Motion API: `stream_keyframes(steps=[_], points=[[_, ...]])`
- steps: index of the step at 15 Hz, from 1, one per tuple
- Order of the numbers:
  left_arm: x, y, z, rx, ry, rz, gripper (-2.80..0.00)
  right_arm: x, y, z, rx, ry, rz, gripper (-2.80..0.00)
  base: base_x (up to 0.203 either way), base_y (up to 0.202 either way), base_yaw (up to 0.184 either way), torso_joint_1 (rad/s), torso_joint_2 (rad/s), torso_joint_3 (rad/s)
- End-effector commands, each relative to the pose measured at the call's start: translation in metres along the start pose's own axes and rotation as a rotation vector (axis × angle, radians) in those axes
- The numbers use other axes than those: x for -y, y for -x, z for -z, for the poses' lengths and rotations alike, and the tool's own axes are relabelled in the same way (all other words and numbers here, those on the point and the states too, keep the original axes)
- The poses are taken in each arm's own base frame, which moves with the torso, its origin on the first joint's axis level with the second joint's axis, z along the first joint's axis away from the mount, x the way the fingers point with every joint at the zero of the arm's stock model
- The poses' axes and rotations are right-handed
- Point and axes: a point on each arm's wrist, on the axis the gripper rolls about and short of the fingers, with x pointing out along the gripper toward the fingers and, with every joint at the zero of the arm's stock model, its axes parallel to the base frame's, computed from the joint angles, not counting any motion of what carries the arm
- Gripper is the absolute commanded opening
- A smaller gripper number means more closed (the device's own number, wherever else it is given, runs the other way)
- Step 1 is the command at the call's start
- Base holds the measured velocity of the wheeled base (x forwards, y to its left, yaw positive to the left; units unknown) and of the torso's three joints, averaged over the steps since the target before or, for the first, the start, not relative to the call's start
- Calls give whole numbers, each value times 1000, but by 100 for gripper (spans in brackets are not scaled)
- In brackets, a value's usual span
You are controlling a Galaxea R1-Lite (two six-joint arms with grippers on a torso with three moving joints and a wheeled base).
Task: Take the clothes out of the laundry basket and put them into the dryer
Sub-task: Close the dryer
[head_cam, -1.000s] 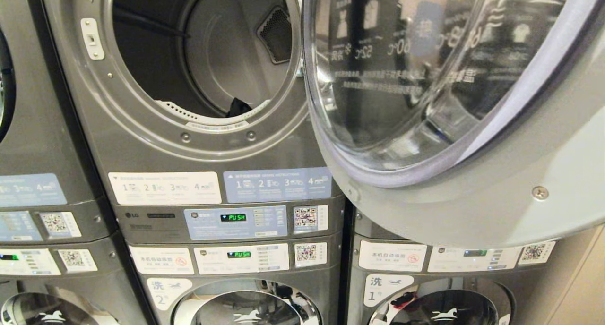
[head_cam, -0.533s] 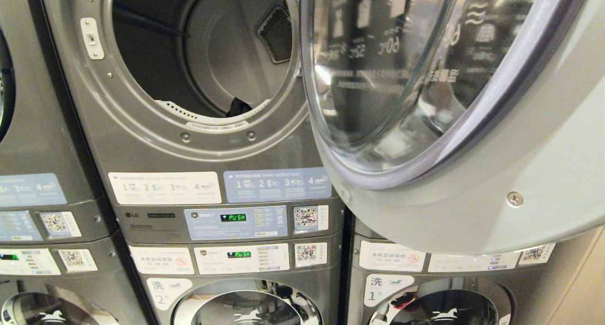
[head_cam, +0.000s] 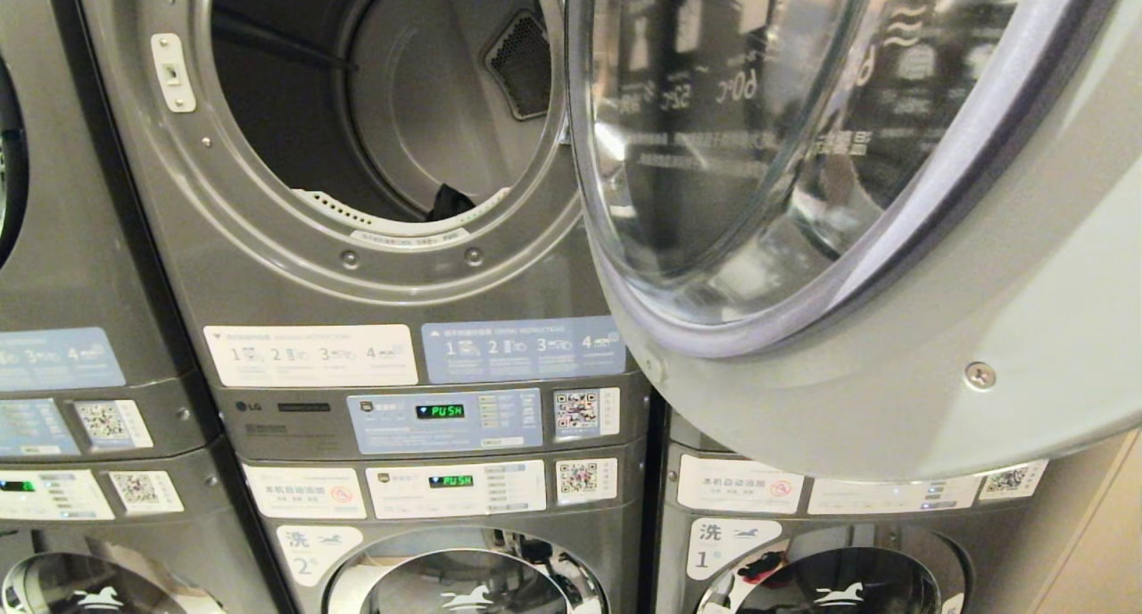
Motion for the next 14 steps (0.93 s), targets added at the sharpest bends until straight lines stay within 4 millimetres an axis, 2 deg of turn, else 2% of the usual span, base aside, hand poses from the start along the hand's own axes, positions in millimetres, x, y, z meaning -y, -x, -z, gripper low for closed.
stream_keyframes(steps=[1, 3, 5, 10, 14], points=[[0, 0, 0, 2, 0, 0, -280, 13, -21, 8, -29, -33, -45, -280, 0, 0, 0, 0, 0, 0], [0, 0, 0, 4, 0, 0, -280, 12, -42, 7, -18, -38, -81, -280, 0, 0, 0, 0, 0, 0], [0, 0, 0, 4, 0, 0, -280, 8, -75, 8, -14, -62, -115, -280, 0, 0, 0, 0, 0, 0], [0, 0, 0, 5, 0, 0, -280, 2, -158, 25, 14, -85, -169, -280, 0, 0, 0, 0, 0, 0], [0, 0, 0, 5, 0, 0, -280, -5, -206, 38, 26, -94, -204, -280, 0, 0, 0, 0, 0, 0]])
